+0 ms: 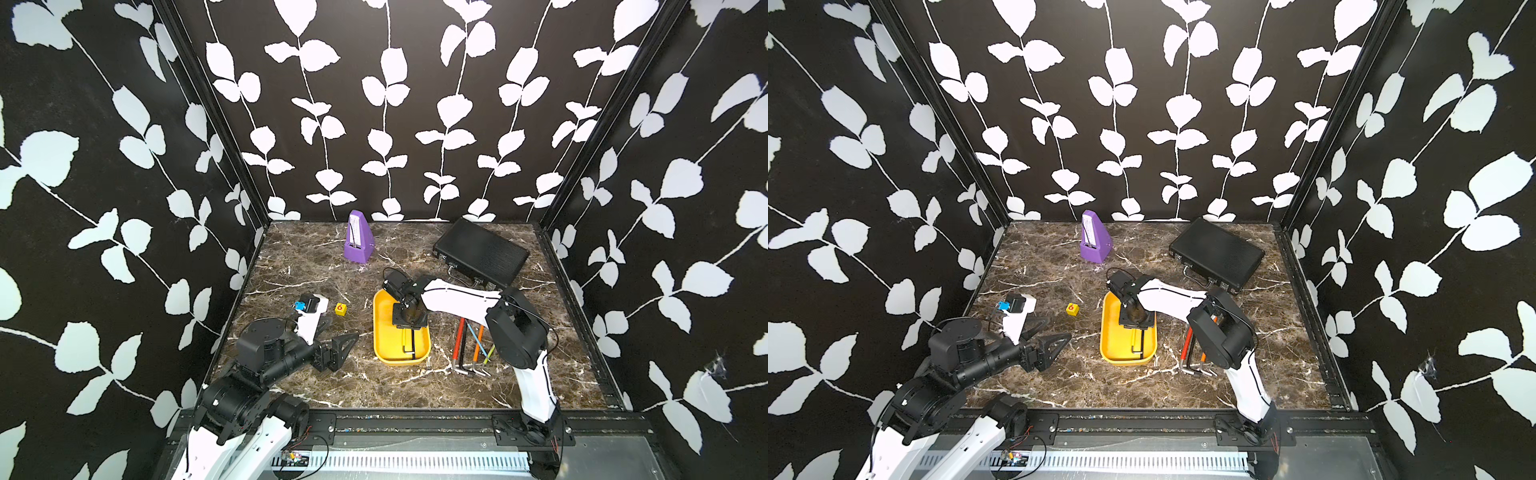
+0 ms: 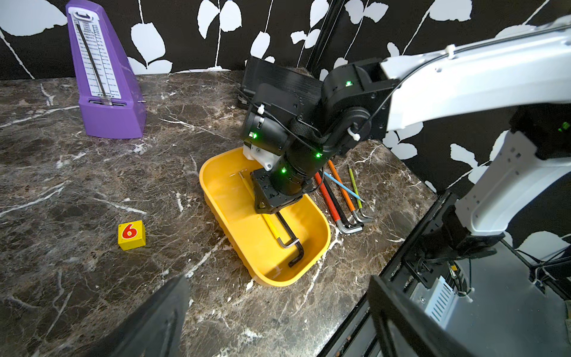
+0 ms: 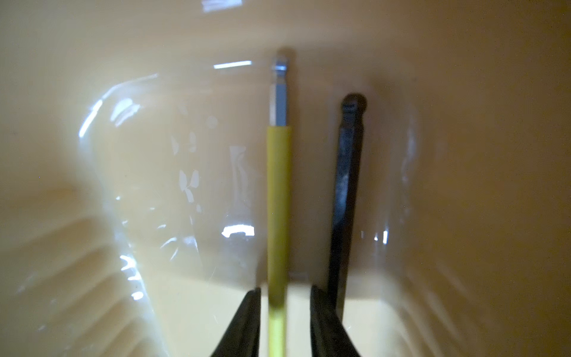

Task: Put the hex key on the desktop into the storage box
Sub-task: Place the Allen key in the storage box, then pick up the Allen key from the center of the board.

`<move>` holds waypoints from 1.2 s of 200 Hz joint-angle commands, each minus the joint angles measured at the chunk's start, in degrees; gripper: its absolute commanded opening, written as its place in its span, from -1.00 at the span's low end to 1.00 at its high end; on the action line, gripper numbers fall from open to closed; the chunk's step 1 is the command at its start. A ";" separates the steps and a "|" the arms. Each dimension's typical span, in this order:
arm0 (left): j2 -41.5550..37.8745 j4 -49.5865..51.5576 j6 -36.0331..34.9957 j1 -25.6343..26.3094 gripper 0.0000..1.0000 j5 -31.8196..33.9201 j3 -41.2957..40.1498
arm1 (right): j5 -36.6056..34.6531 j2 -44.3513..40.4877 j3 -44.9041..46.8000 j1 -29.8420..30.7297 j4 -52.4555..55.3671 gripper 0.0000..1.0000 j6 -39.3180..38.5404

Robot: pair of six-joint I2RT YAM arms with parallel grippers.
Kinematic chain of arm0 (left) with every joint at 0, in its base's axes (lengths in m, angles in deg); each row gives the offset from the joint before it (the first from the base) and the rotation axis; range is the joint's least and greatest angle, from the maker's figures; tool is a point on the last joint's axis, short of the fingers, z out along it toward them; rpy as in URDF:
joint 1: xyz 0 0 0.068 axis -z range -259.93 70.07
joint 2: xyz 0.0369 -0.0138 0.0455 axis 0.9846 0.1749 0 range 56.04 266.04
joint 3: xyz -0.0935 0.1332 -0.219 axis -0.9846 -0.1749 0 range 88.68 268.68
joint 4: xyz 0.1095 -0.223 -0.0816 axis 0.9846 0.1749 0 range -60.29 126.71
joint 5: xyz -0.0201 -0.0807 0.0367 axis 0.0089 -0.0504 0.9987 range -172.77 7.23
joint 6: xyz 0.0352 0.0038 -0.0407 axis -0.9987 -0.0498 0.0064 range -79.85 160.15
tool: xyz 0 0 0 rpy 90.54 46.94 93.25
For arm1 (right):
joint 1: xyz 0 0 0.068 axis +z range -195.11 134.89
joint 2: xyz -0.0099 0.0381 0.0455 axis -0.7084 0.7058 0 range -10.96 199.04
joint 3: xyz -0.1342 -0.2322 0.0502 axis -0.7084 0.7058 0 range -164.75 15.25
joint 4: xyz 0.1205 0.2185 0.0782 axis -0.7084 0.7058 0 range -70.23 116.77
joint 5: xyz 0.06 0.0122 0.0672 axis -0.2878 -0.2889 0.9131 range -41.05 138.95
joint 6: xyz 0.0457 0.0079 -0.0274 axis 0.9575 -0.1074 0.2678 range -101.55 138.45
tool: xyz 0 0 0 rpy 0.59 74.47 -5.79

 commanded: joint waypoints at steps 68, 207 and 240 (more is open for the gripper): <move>2.26 -0.48 -0.21 0.35 0.85 1.05 -0.18 | -14.00 -25.54 8.17 -3.19 9.75 -0.43 -3.65; 2.57 -0.60 -0.30 0.35 0.85 0.45 -0.34 | -2.18 -24.75 32.23 -9.99 -1.15 -0.51 1.74; 2.65 -0.62 -0.30 0.35 0.85 0.27 -0.30 | -3.06 -24.79 32.74 -10.10 -0.73 -0.44 1.94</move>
